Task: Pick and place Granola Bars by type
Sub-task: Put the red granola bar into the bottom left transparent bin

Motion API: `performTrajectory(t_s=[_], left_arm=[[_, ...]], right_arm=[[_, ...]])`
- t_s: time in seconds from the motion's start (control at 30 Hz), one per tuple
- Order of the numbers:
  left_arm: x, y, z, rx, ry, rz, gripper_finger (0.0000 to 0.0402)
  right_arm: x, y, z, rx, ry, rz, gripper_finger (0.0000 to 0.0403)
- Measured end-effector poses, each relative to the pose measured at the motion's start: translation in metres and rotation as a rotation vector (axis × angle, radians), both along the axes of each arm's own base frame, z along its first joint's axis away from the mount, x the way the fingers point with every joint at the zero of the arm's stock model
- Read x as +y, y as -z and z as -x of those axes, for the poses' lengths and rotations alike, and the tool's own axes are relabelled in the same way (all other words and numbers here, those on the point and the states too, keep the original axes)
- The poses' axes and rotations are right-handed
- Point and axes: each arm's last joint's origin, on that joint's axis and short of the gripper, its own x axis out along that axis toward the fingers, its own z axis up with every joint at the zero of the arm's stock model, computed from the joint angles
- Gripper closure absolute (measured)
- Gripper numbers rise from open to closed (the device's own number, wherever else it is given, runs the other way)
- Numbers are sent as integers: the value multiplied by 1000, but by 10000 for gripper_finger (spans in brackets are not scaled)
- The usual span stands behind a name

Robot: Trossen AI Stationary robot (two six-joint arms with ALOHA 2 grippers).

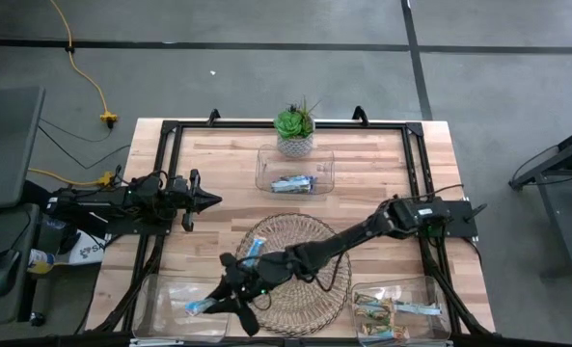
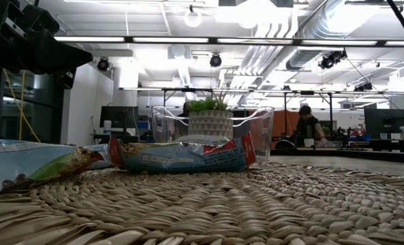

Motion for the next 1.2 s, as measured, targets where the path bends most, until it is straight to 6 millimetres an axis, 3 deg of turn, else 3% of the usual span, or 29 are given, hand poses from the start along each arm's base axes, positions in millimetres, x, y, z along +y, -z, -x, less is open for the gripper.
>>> performTrajectory(t_s=[0.37, 0.6, 0.97, 1.2], left_arm=[[0, 0, 0, 0, 0, 0, 401], [0, 0, 0, 0, 0, 0, 401], [0, 0, 0, -1, 0, 0, 401], [0, 0, 0, -1, 0, 0, 401]], right_arm=[[-2, 65, -20, 152, 7, -27, 340], [-13, 95, -29, 245, 1, -45, 340], [-42, 103, -38, 342, -3, -40, 340], [-43, 108, -36, 392, -42, -12, 340]])
